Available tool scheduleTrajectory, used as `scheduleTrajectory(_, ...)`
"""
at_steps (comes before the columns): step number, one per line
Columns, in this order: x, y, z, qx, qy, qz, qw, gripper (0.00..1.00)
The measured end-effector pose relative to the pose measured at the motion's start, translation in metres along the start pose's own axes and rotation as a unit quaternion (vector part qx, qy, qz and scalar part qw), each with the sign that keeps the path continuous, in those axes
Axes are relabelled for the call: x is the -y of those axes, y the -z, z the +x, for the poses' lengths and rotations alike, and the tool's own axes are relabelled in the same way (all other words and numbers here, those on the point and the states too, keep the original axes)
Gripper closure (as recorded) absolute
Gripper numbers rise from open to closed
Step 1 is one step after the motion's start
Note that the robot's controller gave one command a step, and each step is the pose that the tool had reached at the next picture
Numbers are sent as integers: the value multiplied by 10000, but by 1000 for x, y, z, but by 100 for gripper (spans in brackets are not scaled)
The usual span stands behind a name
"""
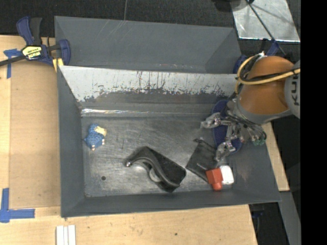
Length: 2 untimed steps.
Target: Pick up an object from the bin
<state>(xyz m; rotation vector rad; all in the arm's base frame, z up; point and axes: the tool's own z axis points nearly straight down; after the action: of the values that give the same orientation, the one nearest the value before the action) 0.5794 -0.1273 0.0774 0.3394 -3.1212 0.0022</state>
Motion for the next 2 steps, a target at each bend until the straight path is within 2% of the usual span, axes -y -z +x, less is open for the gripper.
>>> scheduleTrajectory(1,23,-4,18,46,216,-30,9998,0)
scheduleTrajectory(2,26,-1,16,86,231,12,9997,100)
